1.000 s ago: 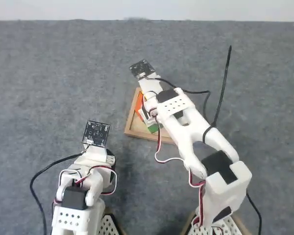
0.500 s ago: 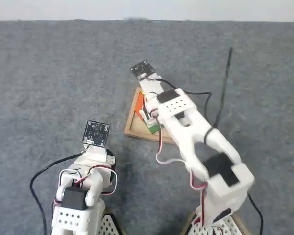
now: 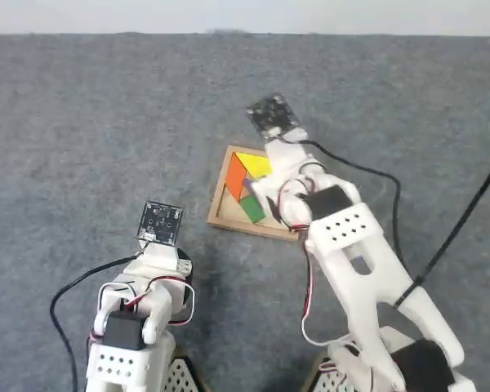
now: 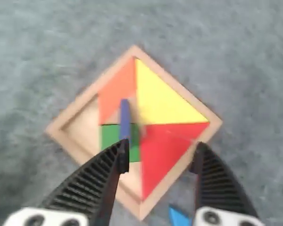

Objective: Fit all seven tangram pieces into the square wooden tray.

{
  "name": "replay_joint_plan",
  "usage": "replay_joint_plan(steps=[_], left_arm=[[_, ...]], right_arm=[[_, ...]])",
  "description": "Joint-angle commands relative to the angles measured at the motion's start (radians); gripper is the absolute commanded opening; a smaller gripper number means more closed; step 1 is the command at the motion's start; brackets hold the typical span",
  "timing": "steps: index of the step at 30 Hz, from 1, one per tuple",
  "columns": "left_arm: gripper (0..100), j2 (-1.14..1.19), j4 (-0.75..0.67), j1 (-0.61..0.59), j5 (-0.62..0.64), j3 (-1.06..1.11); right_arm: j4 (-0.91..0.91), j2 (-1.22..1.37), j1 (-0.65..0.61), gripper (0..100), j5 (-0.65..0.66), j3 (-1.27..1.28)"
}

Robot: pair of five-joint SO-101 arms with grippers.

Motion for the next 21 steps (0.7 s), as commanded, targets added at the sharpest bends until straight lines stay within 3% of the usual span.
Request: replay_joint_plan(steps=[1,9,21], left_arm=[[1,-0.012,0.006,0.002,0.012,-0.013],[1,-0.012,0.006,0.002,0.012,-0.013],[1,-0.012,0.006,0.002,0.012,-0.013]], right_arm=[[-0.13,0.036,0.059,8.3,0.015,0.015],[-0.17,0.216,0.067,8.4,0.009,-0.072],[-0.113,0.039,-0.059,8.4,0.008,-0.061]])
